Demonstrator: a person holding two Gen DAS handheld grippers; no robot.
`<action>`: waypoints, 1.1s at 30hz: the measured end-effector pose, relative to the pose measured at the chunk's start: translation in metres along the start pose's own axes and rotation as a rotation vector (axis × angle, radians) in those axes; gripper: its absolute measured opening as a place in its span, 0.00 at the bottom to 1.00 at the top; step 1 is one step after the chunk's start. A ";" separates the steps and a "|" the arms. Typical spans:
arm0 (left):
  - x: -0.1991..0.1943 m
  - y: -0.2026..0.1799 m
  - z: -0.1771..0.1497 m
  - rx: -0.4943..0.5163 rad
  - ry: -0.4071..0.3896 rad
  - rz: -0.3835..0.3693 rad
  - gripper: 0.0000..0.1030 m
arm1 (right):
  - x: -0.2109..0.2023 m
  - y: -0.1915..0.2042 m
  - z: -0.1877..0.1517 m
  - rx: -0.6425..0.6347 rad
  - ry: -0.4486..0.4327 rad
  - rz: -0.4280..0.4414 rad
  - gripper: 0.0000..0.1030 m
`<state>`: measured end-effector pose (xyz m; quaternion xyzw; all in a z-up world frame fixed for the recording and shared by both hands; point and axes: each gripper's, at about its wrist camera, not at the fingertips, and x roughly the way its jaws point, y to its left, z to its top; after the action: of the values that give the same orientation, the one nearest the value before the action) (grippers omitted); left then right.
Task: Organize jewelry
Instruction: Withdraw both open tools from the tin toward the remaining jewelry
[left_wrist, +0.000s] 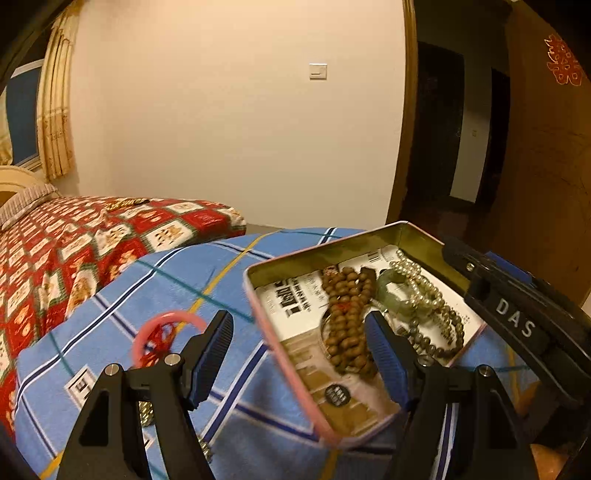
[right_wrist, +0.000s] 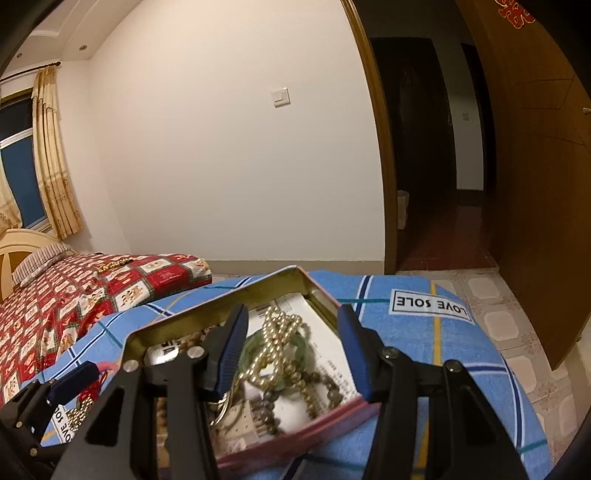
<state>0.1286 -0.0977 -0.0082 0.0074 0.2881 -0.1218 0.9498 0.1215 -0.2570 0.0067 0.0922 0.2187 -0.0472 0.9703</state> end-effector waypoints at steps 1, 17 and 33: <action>-0.001 0.002 -0.001 -0.003 0.002 0.002 0.71 | -0.002 0.001 -0.002 -0.001 0.003 -0.002 0.53; -0.039 0.022 -0.027 0.006 0.007 0.042 0.71 | -0.042 0.023 -0.030 0.009 0.025 0.004 0.53; -0.074 0.094 -0.046 -0.051 0.054 0.100 0.71 | -0.060 0.079 -0.056 -0.059 0.086 0.120 0.53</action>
<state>0.0657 0.0140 -0.0114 0.0008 0.3161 -0.0667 0.9464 0.0544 -0.1651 -0.0048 0.0785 0.2554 0.0213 0.9634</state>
